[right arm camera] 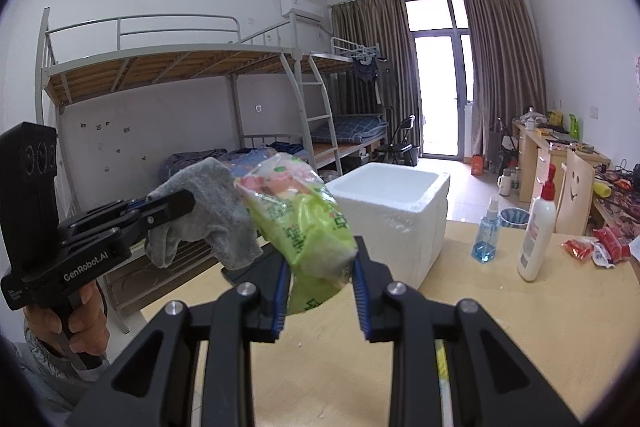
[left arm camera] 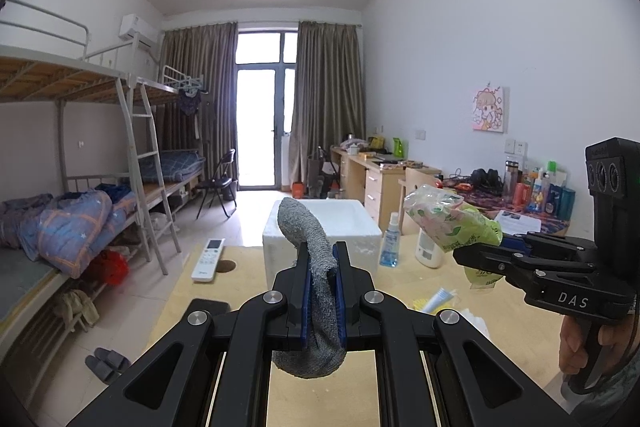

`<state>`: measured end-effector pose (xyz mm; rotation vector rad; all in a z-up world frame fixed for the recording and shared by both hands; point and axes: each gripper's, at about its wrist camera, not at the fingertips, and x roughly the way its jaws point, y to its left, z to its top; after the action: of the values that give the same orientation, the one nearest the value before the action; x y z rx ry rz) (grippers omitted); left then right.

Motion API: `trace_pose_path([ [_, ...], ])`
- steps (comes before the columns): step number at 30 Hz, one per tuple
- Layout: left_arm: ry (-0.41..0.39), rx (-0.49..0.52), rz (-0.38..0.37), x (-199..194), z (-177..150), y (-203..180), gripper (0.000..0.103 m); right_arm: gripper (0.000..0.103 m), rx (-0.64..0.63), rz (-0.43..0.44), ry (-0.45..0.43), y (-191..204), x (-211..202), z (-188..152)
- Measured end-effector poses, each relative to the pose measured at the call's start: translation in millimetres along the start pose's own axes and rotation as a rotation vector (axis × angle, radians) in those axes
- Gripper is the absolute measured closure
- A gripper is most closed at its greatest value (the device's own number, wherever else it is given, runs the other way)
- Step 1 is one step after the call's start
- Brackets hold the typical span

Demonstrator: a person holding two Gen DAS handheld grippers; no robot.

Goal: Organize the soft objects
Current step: 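Carry the sock and the packet in both tools over to the white foam box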

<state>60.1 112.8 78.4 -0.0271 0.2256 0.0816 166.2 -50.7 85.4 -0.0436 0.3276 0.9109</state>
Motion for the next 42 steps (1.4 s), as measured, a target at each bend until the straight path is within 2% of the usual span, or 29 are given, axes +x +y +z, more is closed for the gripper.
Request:
trace_pose_path([
  [9,0.005,0.003,0.037,21,17,1,0.093,0.071,0.004,-0.065,-0.003,-12,9,20],
  [23,0.006,0.020,0.058,42,27,-2,0.093,0.071,-0.042,-0.356,-0.032,-8,14,30],
  [31,0.007,0.028,0.064,49,28,-6,0.093,0.071,-0.026,-0.389,-0.022,-15,18,32],
  [38,0.015,0.027,0.079,66,33,-5,0.093,0.071,-0.028,-0.358,0.002,-15,31,41],
  [42,0.017,0.017,0.090,74,34,-2,0.093,0.071,-0.037,-0.371,0.012,-23,40,46],
])
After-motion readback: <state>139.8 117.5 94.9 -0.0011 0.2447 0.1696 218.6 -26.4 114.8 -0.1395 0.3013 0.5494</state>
